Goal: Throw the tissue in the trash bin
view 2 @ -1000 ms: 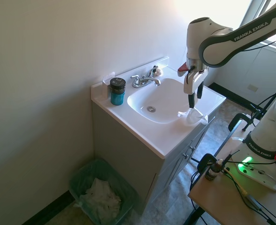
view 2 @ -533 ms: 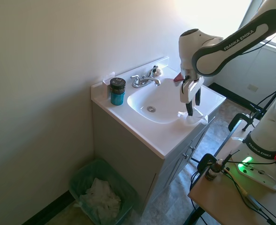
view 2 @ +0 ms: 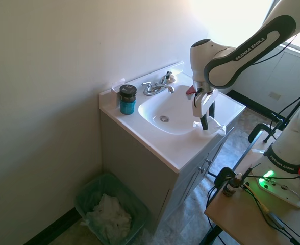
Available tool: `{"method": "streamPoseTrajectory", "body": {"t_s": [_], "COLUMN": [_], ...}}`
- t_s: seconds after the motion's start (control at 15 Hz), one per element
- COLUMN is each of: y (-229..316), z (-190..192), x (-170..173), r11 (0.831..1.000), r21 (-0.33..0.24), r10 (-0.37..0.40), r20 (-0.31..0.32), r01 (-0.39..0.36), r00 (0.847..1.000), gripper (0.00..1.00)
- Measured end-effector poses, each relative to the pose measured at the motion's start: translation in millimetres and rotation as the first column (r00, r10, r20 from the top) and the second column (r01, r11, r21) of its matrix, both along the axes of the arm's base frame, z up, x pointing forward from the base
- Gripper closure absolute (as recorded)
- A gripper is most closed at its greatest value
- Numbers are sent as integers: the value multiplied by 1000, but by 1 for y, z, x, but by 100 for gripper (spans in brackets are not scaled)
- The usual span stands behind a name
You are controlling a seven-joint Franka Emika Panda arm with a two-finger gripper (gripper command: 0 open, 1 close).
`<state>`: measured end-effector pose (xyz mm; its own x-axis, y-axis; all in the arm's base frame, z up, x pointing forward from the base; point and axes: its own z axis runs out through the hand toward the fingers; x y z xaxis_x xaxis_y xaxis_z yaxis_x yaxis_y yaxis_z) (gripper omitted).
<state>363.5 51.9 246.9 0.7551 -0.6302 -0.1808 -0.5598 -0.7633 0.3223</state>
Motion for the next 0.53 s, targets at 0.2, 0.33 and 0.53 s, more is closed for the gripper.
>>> {"method": "streamPoseTrajectory", "body": {"t_s": [0.2,0.33,0.53], "y": [0,2,3], "z": [0,1,3], "x": [1,3,4], "r11": [1000,1000,1000], "r21": [1,-1,-2], "r10": [-2,-4,-6], "r20": [2,8,13], "r01": [2,4,6], "r00": [1000,1000,1000], "gripper": [100,100,100]}}
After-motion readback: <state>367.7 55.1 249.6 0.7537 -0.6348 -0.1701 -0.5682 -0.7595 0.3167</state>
